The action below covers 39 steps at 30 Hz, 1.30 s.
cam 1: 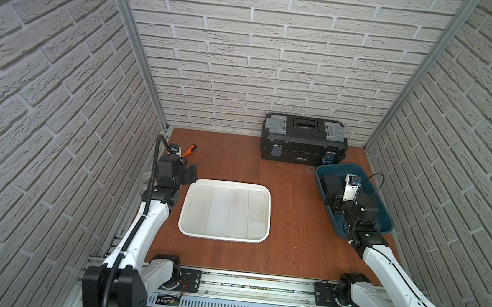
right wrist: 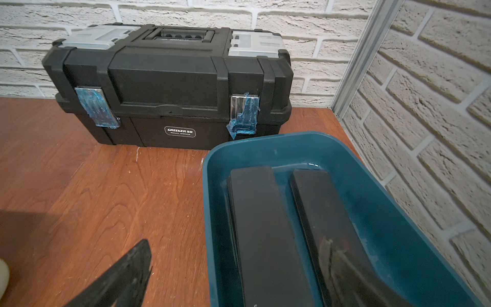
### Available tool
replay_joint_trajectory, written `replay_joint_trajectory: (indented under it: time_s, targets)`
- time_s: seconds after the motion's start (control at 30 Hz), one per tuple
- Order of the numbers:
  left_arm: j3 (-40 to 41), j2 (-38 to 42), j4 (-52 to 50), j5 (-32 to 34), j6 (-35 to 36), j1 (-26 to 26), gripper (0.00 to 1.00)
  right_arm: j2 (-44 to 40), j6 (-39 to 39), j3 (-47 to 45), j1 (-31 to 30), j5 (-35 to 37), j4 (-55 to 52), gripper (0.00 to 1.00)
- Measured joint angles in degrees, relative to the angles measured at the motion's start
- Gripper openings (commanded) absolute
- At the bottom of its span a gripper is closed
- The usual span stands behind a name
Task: Place the pencil cases by color into the storage box
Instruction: Reset both arms
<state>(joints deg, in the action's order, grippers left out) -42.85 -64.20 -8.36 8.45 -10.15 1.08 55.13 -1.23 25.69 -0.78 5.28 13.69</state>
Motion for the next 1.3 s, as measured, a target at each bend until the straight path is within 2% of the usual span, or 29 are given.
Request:
replay_joint_trajectory:
  time_s: [0.17, 0.37, 0.53, 0.73, 0.9, 0.97, 1.07, 1.3]
  targets:
    - [2.8, -9.94, 9.94, -7.19, -0.98, 3.04, 0.98, 9.22, 0.59, -1.44, 0.76, -1.31, 9.88, 0.99]
    - [9.14, -14.95, 21.42, -11.39, 1.09, 4.66, 0.98, 18.03, 0.61, -4.42, 1.79, -2.8, 17.59, 0.99]
    - [11.04, -17.77, 30.18, -13.94, 1.84, 6.51, 0.98, 21.05, 0.63, -4.42, 2.08, -3.45, 21.0, 0.98]
    - [13.7, -22.71, 42.71, -15.89, 2.25, 6.8, 0.98, 24.26, 0.7, -4.39, 2.12, -3.87, 25.86, 0.95]
    - [15.21, -23.34, 46.95, -16.24, 2.95, 6.51, 0.98, 26.49, 0.85, -4.39, 2.12, -4.13, 27.58, 0.95]
    - [16.81, -23.37, 50.12, -15.78, 3.1, 6.19, 0.98, 27.12, 0.94, -4.39, 2.12, -4.31, 28.26, 1.0]
    - [19.39, -24.2, 56.57, -14.86, 3.39, 5.16, 0.98, 28.46, 1.64, -4.35, 1.86, -4.74, 29.2, 1.0]
    - [20.06, -25.0, 59.6, -13.38, 4.11, 4.35, 0.98, 30.21, 2.36, -3.15, 0.72, -4.2, 28.92, 1.0]
